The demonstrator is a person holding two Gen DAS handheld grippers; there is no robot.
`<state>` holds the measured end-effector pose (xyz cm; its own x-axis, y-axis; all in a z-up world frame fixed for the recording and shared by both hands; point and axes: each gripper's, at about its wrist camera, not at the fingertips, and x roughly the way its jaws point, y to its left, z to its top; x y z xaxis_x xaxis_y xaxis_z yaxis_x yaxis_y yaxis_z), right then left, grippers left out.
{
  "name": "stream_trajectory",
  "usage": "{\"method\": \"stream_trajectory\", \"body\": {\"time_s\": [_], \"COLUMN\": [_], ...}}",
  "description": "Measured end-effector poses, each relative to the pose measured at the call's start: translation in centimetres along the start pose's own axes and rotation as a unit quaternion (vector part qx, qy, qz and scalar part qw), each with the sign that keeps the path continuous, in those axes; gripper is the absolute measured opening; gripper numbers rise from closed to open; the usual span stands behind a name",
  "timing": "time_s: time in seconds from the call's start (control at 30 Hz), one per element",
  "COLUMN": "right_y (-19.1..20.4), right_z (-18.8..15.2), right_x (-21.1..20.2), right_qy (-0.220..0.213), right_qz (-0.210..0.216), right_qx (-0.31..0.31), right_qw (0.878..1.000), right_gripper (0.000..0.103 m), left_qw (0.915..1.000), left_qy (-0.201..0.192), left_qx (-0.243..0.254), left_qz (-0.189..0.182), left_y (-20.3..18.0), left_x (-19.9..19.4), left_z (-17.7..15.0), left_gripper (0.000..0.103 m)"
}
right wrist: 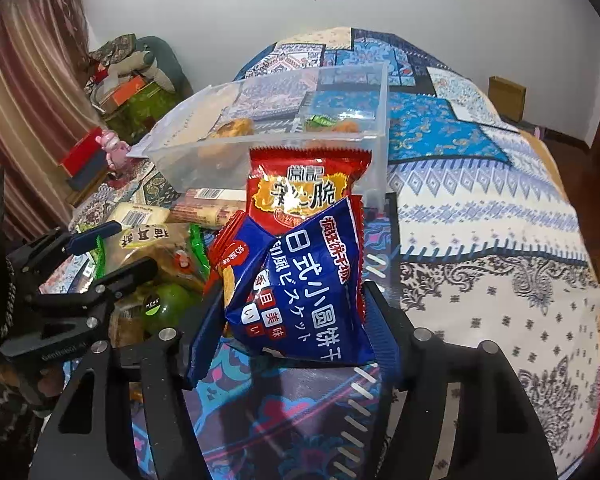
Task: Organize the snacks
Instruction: 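Grasp the blue biscuit bag with the right gripper while the left grasps the yellow-label cookie bag, then lift both held bags and carry them over the clear box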
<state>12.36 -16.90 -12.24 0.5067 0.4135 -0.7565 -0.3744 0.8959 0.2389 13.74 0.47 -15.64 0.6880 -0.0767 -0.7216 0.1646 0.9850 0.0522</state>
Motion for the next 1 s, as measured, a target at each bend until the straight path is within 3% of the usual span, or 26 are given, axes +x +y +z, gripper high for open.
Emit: {"method": "stream_trajectory", "body": {"time_s": [0.5, 0.77, 1.0], "right_y": [-0.1, 0.3, 1.1], "right_z": [5.4, 9.6, 11.5], "right_x": [-4.3, -3.5, -0.7], "right_qy": [-0.082, -0.113, -0.107], "right_qz": [-0.004, 0.0, -0.006], "right_qx": [-0.004, -0.01, -0.019], "right_qw": [0.997, 0.994, 0.994], "right_gripper": [0.062, 0.062, 0.062], "left_qw": [0.9955, 0.9928, 0.9928], "left_qy": [-0.085, -0.101, -0.09], "left_qx": [-0.041, -0.062, -0.075], "left_qz": [0.011, 0.019, 0.025], "left_y": [1.6, 2.5, 3.2], "left_x": [-4.4, -3.4, -0.5], "left_z": [5.9, 9.5, 11.1], "left_gripper": [0.067, 0.067, 0.067]}}
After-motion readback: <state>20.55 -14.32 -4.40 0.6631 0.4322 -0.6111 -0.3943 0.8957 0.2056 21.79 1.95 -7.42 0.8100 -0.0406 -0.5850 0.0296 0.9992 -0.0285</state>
